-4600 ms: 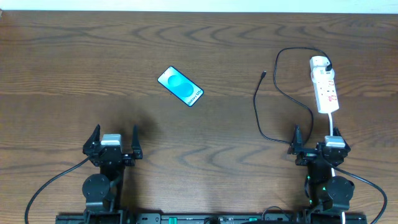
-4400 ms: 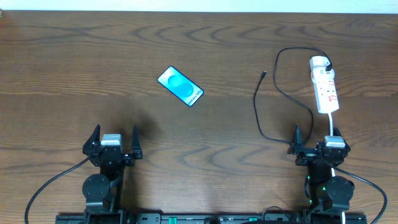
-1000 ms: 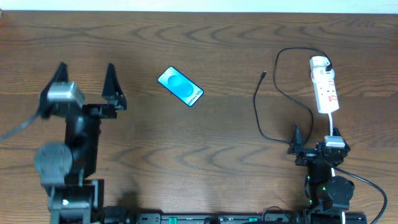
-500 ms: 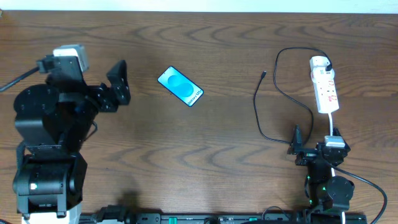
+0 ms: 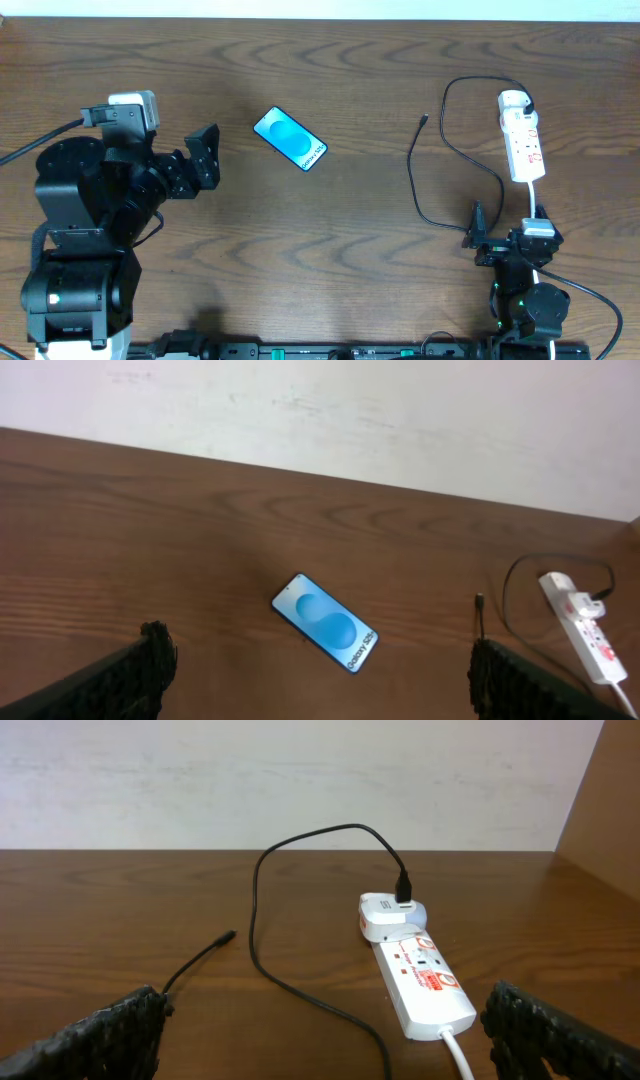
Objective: Plug charger to phone and switch on socket
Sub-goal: 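Open the left gripper and move it forward over the blue phone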
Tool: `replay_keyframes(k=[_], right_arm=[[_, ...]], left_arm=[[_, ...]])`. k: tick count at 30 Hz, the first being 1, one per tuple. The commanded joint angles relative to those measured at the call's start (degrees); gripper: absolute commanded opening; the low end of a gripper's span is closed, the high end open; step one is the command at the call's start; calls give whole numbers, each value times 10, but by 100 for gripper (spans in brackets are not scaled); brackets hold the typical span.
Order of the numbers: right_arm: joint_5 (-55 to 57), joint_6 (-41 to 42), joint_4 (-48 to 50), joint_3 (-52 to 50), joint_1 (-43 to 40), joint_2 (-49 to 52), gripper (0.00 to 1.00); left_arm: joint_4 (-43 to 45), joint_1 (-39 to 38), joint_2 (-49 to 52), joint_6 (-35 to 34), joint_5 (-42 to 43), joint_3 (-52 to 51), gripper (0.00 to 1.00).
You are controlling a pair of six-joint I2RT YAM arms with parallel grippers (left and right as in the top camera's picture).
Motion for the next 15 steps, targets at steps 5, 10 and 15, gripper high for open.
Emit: replay_keyframes(k=[5, 10, 15], right_arm=[[-1, -6, -2, -1, 4, -1, 99], [-1, -6, -2, -1, 4, -1, 99], [-1, -6, -2, -1, 4, -1, 99]], left_arm=[[2, 2, 9, -88, -50, 28, 95], [-6, 2, 42, -112, -52, 66, 95], [-51, -12, 102, -121, -90, 139, 94]])
